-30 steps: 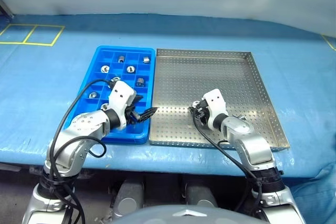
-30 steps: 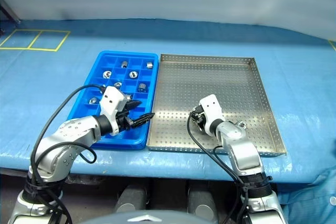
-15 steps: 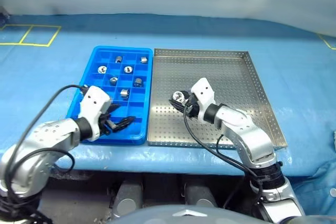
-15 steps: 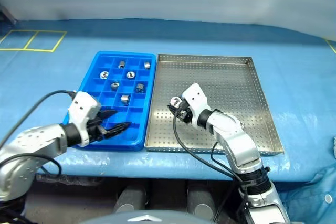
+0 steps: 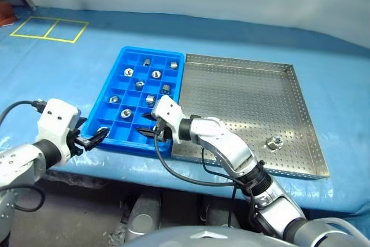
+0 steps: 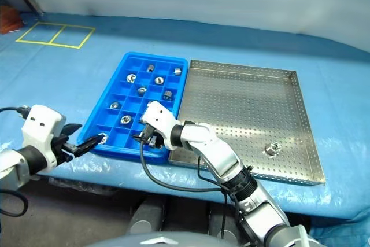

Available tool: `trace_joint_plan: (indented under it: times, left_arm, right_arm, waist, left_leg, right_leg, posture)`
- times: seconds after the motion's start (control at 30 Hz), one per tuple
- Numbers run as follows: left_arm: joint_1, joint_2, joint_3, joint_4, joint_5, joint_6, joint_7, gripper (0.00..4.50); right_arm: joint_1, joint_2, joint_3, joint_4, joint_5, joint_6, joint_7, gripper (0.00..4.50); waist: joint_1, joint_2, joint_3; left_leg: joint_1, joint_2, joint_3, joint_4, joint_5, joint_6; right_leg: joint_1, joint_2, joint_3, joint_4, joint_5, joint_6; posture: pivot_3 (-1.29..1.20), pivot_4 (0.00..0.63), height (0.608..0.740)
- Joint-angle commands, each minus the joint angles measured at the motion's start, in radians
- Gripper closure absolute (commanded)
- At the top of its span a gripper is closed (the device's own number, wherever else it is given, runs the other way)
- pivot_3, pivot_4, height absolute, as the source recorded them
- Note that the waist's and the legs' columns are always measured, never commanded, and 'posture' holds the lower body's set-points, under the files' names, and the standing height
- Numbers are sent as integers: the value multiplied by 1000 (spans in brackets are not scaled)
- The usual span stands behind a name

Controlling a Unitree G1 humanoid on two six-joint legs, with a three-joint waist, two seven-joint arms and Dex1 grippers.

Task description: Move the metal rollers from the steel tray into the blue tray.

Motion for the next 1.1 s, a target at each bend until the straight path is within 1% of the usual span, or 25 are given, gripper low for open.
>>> trace_joint_plan:
  times: [0.03, 0.17, 0.33, 0.47, 0.63, 0.73, 0.8, 0.83, 1.1]
  left_arm:
    - [0, -24, 8, -46, -15, -30, 9, 784]
    - [-21, -38, -53, -30, -15, -46, 17, 784]
    - [-90, -44, -169, 8, -15, -90, 2, 784]
    - [-154, -45, -275, 60, -1, -121, -5, 784]
    - [-214, -37, -354, 104, 13, -147, -7, 784]
    - [-239, -32, -377, 122, 17, -152, -9, 784]
    - [-248, -29, -386, 127, 18, -155, -11, 784]
    - [-249, -28, -389, 127, 18, -155, -11, 784]
    - [-235, -36, -388, 112, 18, -150, 2, 784]
  right_arm:
    - [-16, -4, -35, -38, 1, -28, 0, 2311]
    - [-13, -39, -77, -73, 2, -23, -2, 2311]
    - [10, -142, -155, -162, 16, -12, 17, 2311]
    - [67, -258, -216, -230, 21, -5, 41, 2311]
    - [131, -321, -220, -246, 36, -1, 72, 2311]
    - [144, -309, -202, -219, 30, -9, 69, 1679]
    - [142, -293, -194, -193, 20, -17, 60, 1019]
    - [142, -289, -190, -181, 16, -23, 61, 762]
    - [124, -265, -161, -40, -14, -82, 85, 762]
  waist:
    - [12, 0, 0]
    - [22, 0, 0]
    - [24, 0, 0]
    - [16, 0, 0]
    - [-12, -1, 0]
    - [-32, 0, 0]
    - [-42, 0, 0]
    - [-45, 0, 0]
    - [-51, -1, 0]
  left_leg:
    - [0, 0, 0, 0, 0, 0]
    - [1, 1, 0, 0, 1, -2]
    - [0, 0, 0, 0, 1, -2]
    - [0, 0, 0, -2, 1, -2]
    - [0, 0, 0, -2, 1, -2]
    - [0, 1, 1, -1, 1, -2]
    - [0, 1, 0, -1, 1, -2]
    - [0, 1, 0, -1, 1, -2]
    - [0, 1, 0, -1, 1, -2]
  right_leg:
    - [0, 0, 0, 0, 0, 0]
    - [0, 0, -1, 1, 0, 0]
    - [-1, 0, -1, 0, 0, 0]
    - [-1, 0, -1, 0, 0, 0]
    - [-1, 0, -1, 0, 0, 0]
    - [-1, 0, 0, 0, 0, 0]
    - [-1, 1, 0, 0, 0, 0]
    - [-1, 1, 0, 0, 0, 0]
    - [0, 1, 0, 0, 0, 0]
  posture:
    - [404, 150, 740]
    - [369, 150, 740]
    - [314, 150, 740]
    - [258, 150, 740]
    - [226, 150, 740]
    - [221, 150, 740]
    - [223, 150, 740]
    - [223, 150, 740]
    - [238, 150, 740]
